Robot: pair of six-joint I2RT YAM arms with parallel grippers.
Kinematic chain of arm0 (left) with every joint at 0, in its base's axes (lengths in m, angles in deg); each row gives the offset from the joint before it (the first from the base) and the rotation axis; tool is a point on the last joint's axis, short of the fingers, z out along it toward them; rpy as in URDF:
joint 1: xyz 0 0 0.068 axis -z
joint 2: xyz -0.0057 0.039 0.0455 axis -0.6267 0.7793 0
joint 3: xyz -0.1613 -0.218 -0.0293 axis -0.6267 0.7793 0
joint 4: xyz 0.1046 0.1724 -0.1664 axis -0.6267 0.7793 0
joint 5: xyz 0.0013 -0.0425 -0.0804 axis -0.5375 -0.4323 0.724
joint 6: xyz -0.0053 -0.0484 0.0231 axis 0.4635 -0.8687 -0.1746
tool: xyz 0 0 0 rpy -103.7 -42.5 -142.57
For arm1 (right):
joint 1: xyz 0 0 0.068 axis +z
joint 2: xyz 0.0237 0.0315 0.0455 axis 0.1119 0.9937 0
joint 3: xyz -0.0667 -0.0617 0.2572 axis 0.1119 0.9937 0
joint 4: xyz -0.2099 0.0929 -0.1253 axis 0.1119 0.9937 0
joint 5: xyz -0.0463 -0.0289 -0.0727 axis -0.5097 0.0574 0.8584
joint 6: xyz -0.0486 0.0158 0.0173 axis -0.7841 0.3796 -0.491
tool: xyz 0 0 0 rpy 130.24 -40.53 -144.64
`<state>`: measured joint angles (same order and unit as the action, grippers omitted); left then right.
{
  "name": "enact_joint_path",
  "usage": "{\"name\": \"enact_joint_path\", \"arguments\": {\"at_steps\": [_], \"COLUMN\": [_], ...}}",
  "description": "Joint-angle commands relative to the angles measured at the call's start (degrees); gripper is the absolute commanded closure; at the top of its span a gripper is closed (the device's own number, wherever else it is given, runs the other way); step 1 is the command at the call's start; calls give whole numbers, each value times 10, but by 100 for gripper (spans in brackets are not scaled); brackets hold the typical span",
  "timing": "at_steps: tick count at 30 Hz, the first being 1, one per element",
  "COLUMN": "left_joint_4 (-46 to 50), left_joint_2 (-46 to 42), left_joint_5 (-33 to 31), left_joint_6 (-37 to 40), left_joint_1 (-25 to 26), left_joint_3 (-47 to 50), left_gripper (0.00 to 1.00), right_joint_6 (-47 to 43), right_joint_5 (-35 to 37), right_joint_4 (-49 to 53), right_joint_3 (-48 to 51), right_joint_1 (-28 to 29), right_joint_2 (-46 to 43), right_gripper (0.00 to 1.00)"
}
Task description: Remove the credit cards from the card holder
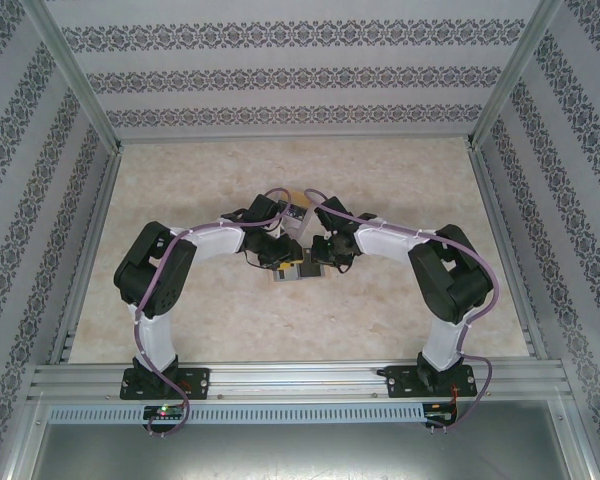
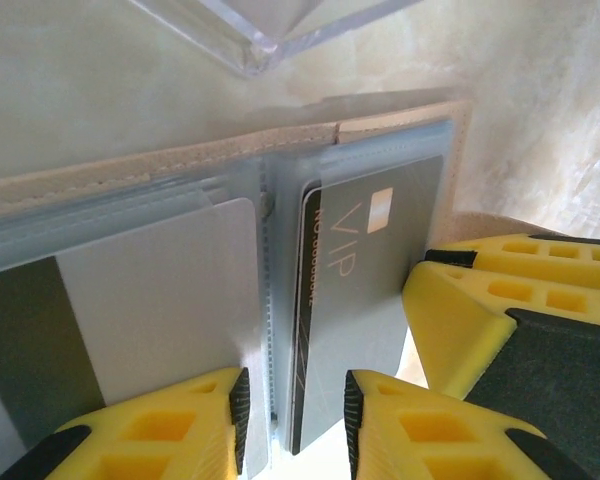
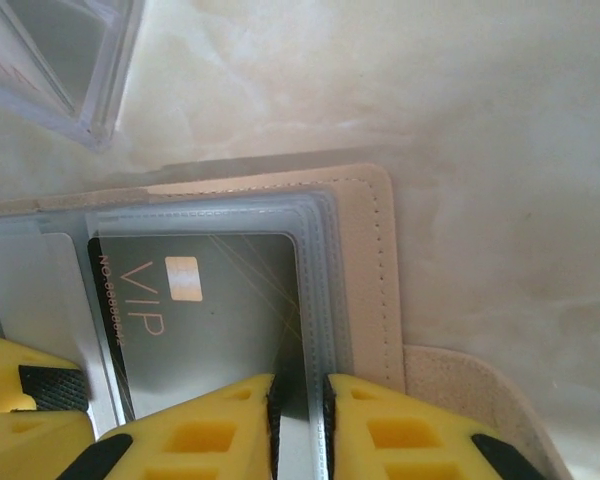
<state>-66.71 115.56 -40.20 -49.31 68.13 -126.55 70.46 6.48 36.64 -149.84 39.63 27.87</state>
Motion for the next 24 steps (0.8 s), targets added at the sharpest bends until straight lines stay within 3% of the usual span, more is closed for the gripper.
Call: {"name": "enact_joint_path", "arguments": {"at_steps": [1,18,24], "left_joint_4": [26,31,93], "left_joint_2": [17,26,6], "left_joint_5": [9,30,-37], "left_joint_6": [8,19,51], "left_joint_1": [-7,-13,-17], "left_joint_3": [-8,-24,-30], "left_gripper": [65,66,66], "right_joint_6": [-13,-16,-15], "right_joint_5": [-19,-32,42], "right_joint_4": [4,5,36], "right_joint_3": [-13,-15,-14], "right_joint_1": [5,7,4], "right_joint_2": [20,28,10], "right_gripper": [79,80,80]}}
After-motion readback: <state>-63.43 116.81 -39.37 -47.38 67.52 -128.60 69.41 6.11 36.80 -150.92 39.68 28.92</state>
